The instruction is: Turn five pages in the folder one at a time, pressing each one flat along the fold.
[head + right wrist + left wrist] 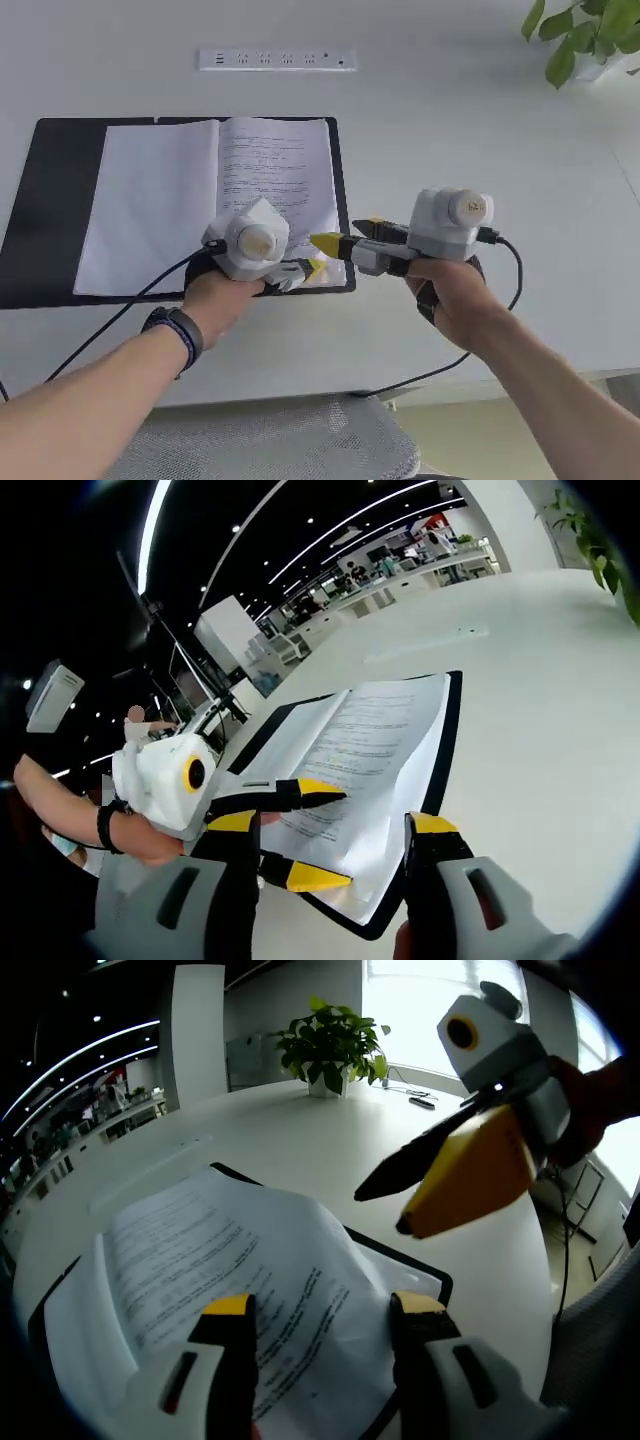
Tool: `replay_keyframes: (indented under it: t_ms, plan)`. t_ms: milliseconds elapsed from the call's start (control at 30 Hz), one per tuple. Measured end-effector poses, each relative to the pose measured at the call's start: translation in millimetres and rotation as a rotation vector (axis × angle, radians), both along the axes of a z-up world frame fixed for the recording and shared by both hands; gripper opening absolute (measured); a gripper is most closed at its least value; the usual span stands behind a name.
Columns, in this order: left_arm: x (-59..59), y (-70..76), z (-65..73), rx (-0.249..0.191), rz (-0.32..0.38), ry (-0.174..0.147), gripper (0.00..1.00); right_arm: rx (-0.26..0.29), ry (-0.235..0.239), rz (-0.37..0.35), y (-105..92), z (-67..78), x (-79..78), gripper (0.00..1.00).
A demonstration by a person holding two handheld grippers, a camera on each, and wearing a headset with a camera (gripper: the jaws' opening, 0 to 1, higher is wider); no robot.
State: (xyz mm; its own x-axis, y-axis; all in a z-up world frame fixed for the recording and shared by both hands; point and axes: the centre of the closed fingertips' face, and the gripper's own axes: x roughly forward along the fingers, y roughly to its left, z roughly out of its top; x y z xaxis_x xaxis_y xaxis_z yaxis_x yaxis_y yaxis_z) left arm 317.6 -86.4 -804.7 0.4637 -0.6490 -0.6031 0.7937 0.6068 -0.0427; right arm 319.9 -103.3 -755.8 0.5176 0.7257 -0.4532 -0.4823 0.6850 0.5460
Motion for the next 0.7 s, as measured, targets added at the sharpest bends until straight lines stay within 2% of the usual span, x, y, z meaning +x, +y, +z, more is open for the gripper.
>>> replay_keyframes:
  t_ms: [167, 400, 533, 600, 700]
  plan:
    - [0.0, 0.2, -1.6, 0.003, -0.002, 0.002, 0.54, 0.028, 0.027, -0.001, 5.6, -6.7, 8.8, 0.54]
    - [0.8, 0.6, -3.1, 0.002, 0.002, 0.008, 0.54, 0.032, 0.021, 0.023, 7.3, -3.7, 8.8, 0.48]
    - [1.4, 0.9, -2.6, -0.006, 0.001, 0.021, 0.54, 0.082, 0.025, 0.002, 0.4, -0.9, 12.1, 0.4]
    - [0.6, 0.7, -2.8, -0.005, -0.003, 0.02, 0.54, 0.087, 0.039, -0.016, -5.0, -7.0, 15.6, 0.36]
    - [-0.5, -0.1, -2.7, -0.006, -0.007, 0.022, 0.56, 0.086, 0.058, -0.029, -7.9, -13.9, 19.8, 0.36]
